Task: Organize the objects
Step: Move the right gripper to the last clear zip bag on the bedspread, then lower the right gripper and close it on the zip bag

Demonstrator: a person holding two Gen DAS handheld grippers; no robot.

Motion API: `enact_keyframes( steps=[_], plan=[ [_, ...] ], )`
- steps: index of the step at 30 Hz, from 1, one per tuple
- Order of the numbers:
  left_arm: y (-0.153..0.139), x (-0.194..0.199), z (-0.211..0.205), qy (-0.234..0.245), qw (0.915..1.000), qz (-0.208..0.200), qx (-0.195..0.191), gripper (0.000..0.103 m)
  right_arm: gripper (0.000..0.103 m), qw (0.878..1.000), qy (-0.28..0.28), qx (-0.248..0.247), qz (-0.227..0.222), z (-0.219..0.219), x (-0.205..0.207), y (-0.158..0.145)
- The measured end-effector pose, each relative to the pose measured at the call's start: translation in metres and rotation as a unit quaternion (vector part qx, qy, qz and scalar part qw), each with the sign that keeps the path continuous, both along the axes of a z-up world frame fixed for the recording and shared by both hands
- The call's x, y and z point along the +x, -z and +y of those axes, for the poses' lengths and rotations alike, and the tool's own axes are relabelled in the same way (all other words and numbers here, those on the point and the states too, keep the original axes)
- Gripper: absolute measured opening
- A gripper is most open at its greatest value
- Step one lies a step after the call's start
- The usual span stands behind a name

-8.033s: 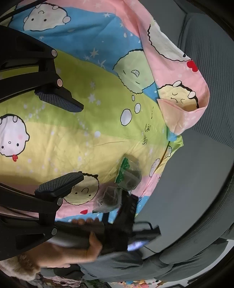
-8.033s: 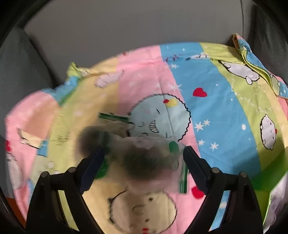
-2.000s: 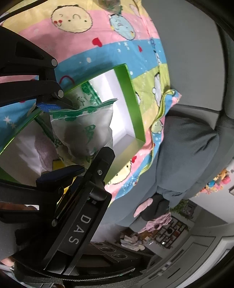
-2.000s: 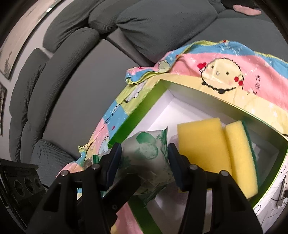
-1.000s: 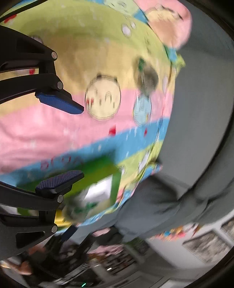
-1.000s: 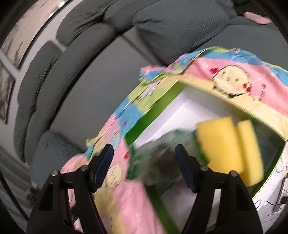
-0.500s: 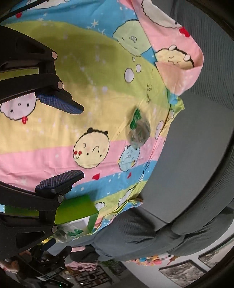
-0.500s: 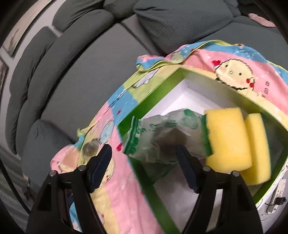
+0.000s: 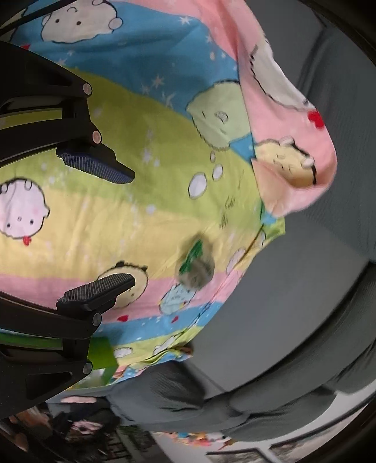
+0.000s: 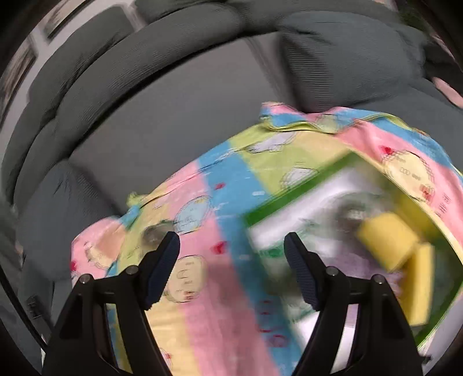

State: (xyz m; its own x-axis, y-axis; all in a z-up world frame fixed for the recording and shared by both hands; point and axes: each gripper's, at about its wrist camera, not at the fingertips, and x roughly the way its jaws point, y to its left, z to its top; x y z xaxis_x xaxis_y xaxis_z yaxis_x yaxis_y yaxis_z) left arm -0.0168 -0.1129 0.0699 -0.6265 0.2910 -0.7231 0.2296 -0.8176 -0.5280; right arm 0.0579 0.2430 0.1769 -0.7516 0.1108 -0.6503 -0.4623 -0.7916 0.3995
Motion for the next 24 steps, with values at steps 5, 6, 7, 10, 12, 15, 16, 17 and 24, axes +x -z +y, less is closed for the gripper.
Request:
enact_keyframes(
  steps=[5, 6, 7, 10, 12, 15, 16, 17, 24],
  plan=[
    [0.006, -0.003, -0.01, -0.011, 0.9997, -0.017, -0.012, 0.065, 0.075, 0.991, -0.101, -0.079, -0.035, -0.039, -0.098, 0.006],
    [0.007, -0.003, -0.011, -0.01, 0.9997, -0.016, -0.011, 0.065, 0.075, 0.99, -0.105, -0.077, -0.051, -0.048, -0.119, 0.011],
    [0.007, -0.004, -0.013, -0.012, 0.9997, -0.018, -0.01, 0.065, 0.075, 0.99, -0.107, -0.072, -0.064, -0.056, -0.133, 0.015],
    [0.006, -0.004, -0.012, -0.009, 0.9998, -0.018, -0.004, 0.065, 0.075, 0.985, -0.12, -0.069, -0.103, -0.082, -0.186, 0.041],
    [0.006, -0.005, -0.01, -0.001, 0.9999, -0.017, -0.001, 0.065, 0.073, 0.982, -0.13, -0.092, -0.106, -0.094, -0.219, 0.066],
    [0.006, -0.005, -0.01, 0.001, 0.9998, -0.018, -0.005, 0.065, 0.072, 0.982, -0.095, -0.097, -0.133, -0.097, -0.247, 0.096],
    [0.006, -0.005, -0.011, -0.002, 0.9998, -0.02, -0.005, 0.065, 0.072, 0.983, -0.084, -0.091, -0.134, -0.097, -0.254, 0.102],
    [0.006, -0.005, -0.011, -0.003, 0.9998, -0.021, -0.005, 0.065, 0.072, 0.984, -0.077, -0.083, -0.14, -0.096, -0.259, 0.107],
    [0.009, -0.007, -0.011, 0.0, 0.9996, -0.028, -0.005, 0.065, 0.057, 0.978, -0.109, -0.067, -0.162, -0.102, -0.279, 0.133]
  ],
)
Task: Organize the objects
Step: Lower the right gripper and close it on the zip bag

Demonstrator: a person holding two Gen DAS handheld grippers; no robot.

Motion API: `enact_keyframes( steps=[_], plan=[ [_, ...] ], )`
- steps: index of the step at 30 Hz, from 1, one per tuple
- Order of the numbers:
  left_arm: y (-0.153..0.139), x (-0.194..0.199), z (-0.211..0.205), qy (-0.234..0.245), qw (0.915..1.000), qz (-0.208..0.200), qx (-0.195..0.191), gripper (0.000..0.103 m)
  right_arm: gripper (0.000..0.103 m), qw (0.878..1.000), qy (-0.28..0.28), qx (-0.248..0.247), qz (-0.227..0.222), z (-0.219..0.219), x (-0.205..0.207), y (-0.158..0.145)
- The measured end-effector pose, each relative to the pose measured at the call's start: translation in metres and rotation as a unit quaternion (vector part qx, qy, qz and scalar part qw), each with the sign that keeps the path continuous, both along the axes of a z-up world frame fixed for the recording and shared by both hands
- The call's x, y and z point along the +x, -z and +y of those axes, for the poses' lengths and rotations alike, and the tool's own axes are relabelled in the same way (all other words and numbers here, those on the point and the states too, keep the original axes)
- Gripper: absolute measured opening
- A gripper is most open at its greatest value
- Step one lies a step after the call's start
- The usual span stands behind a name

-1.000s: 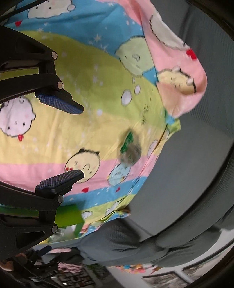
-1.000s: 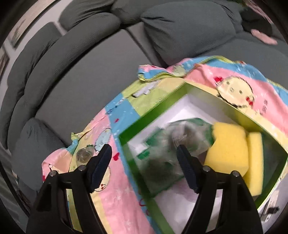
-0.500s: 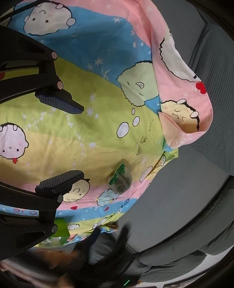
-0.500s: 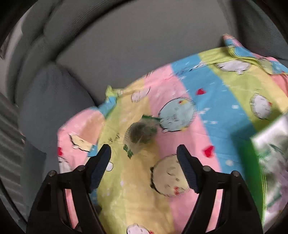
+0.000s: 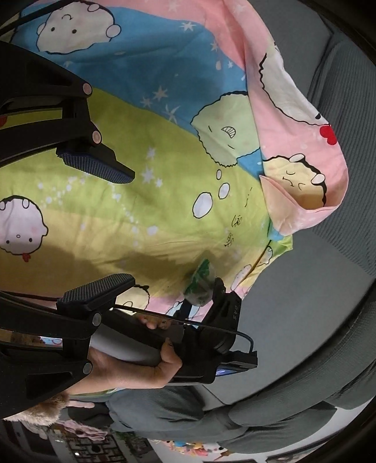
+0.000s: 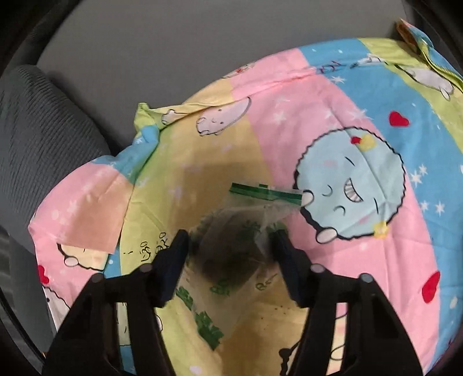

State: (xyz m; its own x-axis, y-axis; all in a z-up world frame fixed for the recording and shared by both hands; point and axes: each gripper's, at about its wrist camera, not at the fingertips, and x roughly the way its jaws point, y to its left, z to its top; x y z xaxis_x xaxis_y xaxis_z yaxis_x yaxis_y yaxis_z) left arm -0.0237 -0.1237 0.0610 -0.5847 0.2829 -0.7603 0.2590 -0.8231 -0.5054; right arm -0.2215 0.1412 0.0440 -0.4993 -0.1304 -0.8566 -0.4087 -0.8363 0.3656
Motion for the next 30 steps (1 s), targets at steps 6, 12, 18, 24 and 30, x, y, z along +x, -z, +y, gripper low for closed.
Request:
enact_keyframes(
  steps=[6, 12, 18, 24, 30],
  plan=[
    [0.003, -0.001, 0.002, 0.002, 1.0, -0.007, -0.006, 0.065, 0.057, 0.998, -0.055, -0.012, -0.01, -0.011, 0.023, -0.002],
    [0.008, -0.002, 0.005, 0.008, 0.9997, -0.019, -0.013, 0.065, 0.057, 0.995, -0.1, -0.016, -0.015, -0.024, 0.074, -0.003],
    [0.014, -0.002, 0.001, 0.007, 0.9996, -0.026, -0.004, 0.065, 0.057, 0.986, -0.165, 0.014, -0.034, -0.031, 0.14, -0.011],
    [0.016, -0.001, 0.001, 0.01, 0.9993, -0.035, -0.006, 0.065, 0.058, 0.981, -0.185, 0.033, -0.037, -0.018, 0.197, -0.014],
    [0.015, -0.002, 0.009, 0.025, 0.9989, -0.036, -0.014, 0.065, 0.059, 0.992, -0.127, 0.019, 0.019, 0.012, 0.243, -0.028]
  ],
)
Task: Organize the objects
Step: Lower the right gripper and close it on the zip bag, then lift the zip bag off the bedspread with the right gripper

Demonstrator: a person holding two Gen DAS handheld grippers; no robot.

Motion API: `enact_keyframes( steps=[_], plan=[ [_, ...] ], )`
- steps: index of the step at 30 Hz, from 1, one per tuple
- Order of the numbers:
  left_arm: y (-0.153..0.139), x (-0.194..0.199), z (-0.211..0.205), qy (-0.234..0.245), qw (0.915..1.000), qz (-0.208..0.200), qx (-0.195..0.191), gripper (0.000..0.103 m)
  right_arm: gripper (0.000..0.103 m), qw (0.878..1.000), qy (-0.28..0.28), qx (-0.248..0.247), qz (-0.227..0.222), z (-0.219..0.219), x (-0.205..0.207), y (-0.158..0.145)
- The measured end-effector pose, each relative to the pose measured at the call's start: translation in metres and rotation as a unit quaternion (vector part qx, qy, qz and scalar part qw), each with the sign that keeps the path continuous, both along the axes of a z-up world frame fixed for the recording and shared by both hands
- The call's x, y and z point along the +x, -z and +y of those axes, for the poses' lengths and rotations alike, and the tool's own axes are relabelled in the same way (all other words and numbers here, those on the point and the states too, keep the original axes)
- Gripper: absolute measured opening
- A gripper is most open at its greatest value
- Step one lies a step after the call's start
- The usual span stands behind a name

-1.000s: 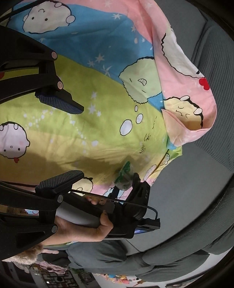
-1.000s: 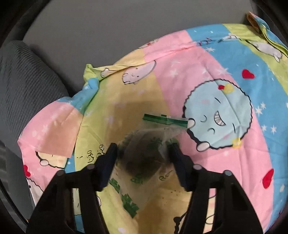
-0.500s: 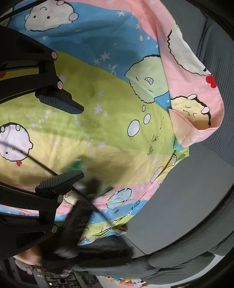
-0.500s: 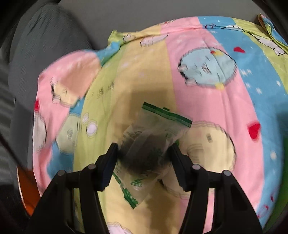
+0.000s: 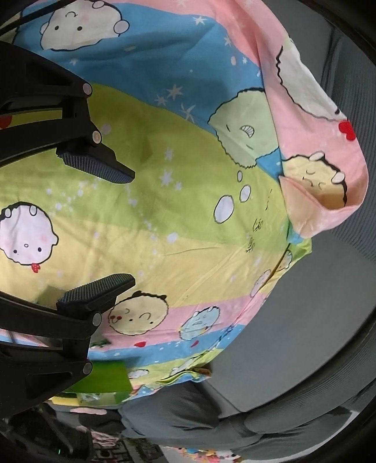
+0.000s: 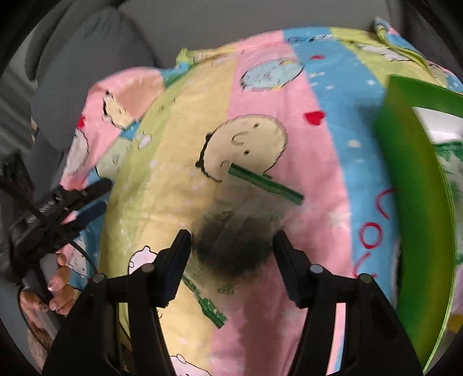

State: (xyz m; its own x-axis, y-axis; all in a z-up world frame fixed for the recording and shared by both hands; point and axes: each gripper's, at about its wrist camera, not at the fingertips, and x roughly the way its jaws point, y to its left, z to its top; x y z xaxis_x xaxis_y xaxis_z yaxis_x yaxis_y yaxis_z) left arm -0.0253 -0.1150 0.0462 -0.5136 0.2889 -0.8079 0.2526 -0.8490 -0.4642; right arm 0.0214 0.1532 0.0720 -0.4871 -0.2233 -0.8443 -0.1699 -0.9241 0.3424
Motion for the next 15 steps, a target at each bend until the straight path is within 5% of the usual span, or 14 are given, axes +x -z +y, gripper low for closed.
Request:
enact_keyframes(
  steps=[6, 8, 10, 15],
  plan=[
    [-0.008, 0.001, 0.014, 0.023, 0.9995, 0.019, 0.012, 0.065, 0.059, 0.981, 0.041, 0.077, 0.175, 0.011, 0.054, -0.073],
    [-0.01, 0.002, 0.021, 0.036, 0.9991, 0.021, 0.011, 0.065, 0.075, 0.969, 0.046, 0.087, 0.227, 0.013, 0.079, -0.097],
    [-0.011, 0.003, 0.031, 0.057, 0.998, 0.022, 0.014, 0.065, 0.086, 0.964, 0.042, 0.08, 0.248, 0.011, 0.1, -0.114],
    [-0.017, 0.008, 0.071, 0.121, 0.9922, 0.025, 0.015, 0.065, 0.086, 0.95, 0.011, 0.035, 0.31, 0.008, 0.139, -0.138]
  ],
)
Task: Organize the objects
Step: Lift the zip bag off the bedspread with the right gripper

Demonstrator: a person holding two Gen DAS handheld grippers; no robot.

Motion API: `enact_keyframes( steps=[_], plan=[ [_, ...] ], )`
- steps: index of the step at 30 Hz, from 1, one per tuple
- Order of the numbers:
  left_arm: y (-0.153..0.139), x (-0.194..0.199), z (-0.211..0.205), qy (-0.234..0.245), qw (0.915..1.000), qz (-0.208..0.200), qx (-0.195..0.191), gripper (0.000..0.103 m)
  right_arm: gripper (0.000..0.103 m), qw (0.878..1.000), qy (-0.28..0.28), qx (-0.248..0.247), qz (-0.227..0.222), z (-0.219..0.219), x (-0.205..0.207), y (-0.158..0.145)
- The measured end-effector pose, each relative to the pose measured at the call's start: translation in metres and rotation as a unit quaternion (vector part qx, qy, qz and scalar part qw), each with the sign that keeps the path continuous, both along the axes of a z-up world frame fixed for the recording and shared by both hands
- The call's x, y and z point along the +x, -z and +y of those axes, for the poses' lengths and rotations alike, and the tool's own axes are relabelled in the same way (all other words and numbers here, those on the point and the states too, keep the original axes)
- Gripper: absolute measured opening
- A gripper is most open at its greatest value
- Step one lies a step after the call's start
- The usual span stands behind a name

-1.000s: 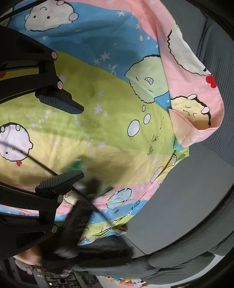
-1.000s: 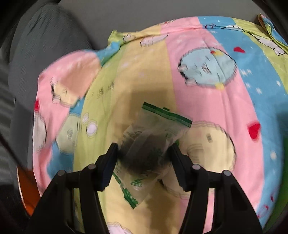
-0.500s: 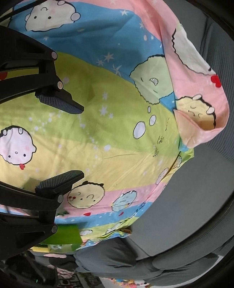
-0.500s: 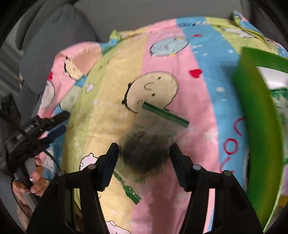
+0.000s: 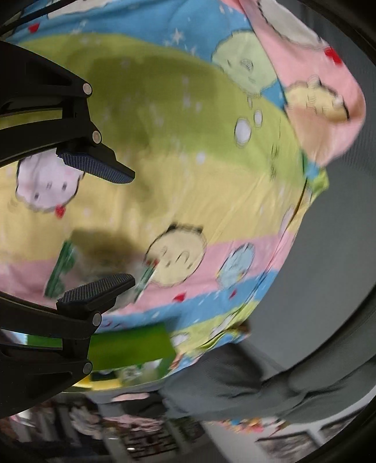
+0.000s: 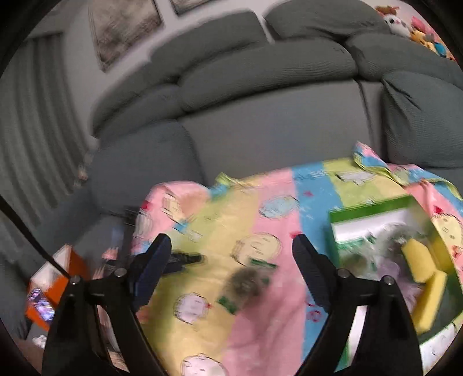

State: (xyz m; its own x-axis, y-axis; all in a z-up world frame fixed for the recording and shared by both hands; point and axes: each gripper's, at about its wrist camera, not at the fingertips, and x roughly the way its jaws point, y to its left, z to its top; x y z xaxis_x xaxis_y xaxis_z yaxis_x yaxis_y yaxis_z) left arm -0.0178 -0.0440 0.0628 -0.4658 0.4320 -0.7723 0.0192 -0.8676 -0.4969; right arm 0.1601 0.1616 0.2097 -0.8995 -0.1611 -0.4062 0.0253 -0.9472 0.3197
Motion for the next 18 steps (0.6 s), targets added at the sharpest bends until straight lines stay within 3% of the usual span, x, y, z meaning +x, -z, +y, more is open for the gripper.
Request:
enact_keyframes(
  steps=[3, 5, 11, 15, 18],
  plan=[
    [-0.003, 0.003, 0.018, 0.013, 0.9996, 0.007, -0.024, 0.065, 0.087, 0.999, 0.028, 0.017, 0.034, -0.002, 0.011, -0.002],
    [-0.002, 0.003, 0.029, 0.015, 0.9992, 0.006, -0.036, 0.065, 0.093, 0.998, 0.05, 0.037, 0.024, -0.004, 0.007, 0.001],
    [0.007, -0.001, 0.048, 0.05, 0.9979, -0.003, -0.04, 0.065, 0.092, 0.994, 0.068, -0.005, -0.091, 0.009, -0.041, 0.036],
    [0.014, -0.003, 0.053, 0.061, 0.9976, -0.016, -0.027, 0.065, 0.089, 0.992, 0.033, -0.045, -0.116, 0.016, -0.059, 0.059],
    [0.019, -0.003, 0.057, 0.071, 0.9969, -0.025, -0.02, 0.065, 0.089, 0.987, 0.048, -0.025, -0.151, 0.017, -0.074, 0.073]
  ],
)
